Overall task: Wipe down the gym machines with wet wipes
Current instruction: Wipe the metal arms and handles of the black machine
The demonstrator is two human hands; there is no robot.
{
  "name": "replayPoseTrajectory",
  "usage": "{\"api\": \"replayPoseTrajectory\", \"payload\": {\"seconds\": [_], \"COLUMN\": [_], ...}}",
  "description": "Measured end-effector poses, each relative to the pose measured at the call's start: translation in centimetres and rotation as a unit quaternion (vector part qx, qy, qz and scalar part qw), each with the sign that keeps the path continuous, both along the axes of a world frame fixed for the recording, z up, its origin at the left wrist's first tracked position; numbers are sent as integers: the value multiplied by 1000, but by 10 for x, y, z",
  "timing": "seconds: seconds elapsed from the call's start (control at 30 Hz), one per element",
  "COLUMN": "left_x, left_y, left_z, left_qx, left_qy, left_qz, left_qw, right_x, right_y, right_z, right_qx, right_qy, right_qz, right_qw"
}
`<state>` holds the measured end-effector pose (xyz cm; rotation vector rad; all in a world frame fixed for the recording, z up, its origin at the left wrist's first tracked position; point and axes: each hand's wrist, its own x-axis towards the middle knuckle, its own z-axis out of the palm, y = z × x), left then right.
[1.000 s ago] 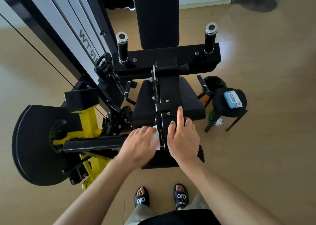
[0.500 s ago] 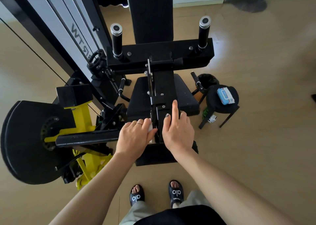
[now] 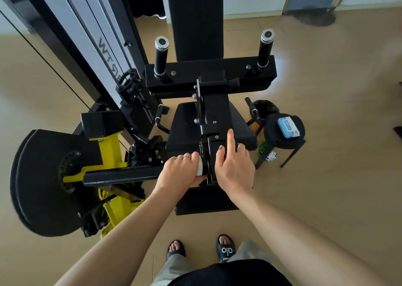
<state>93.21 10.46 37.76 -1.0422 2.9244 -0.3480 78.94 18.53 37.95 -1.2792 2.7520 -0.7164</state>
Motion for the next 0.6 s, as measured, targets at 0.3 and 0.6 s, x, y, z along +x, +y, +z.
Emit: {"api": "replayPoseTrajectory", "payload": {"seconds": [0.3,0.6], "left_x": [51,42], "left_y": [-23,-17], "left_z": [15,18], "left_qx": [58,110], "left_qy": [-24,22], "left_qz": [51,30], "left_qw": [997,993], "right_x": [1,-3], "right_y": [-1,-2], "right_z": [1,0], "right_qx": [21,34], "right_qy": [18,23], "right_qz": [3,5], "right_qw": [1000,999]}}
